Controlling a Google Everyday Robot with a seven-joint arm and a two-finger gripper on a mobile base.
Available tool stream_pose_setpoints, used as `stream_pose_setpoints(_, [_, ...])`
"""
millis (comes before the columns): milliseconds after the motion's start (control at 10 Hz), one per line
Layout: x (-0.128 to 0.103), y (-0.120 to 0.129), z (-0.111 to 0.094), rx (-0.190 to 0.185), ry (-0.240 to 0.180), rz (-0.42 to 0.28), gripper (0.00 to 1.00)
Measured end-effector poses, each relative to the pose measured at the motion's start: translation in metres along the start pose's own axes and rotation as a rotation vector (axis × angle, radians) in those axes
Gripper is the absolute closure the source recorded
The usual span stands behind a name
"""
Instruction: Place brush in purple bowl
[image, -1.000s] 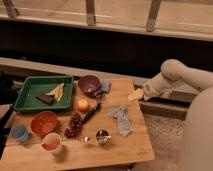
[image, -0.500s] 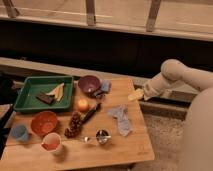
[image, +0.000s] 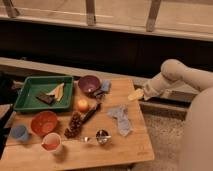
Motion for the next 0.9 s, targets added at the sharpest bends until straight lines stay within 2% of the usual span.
stream_pose_setpoints(700, [-0.0002, 0.0015, -0.0008, -0.001, 0.0, -0.002, 0.2])
stream_pose_setpoints(900, [-0.0051, 0.009, -0.0016, 0.024, -0.004, -0.042, 0.2])
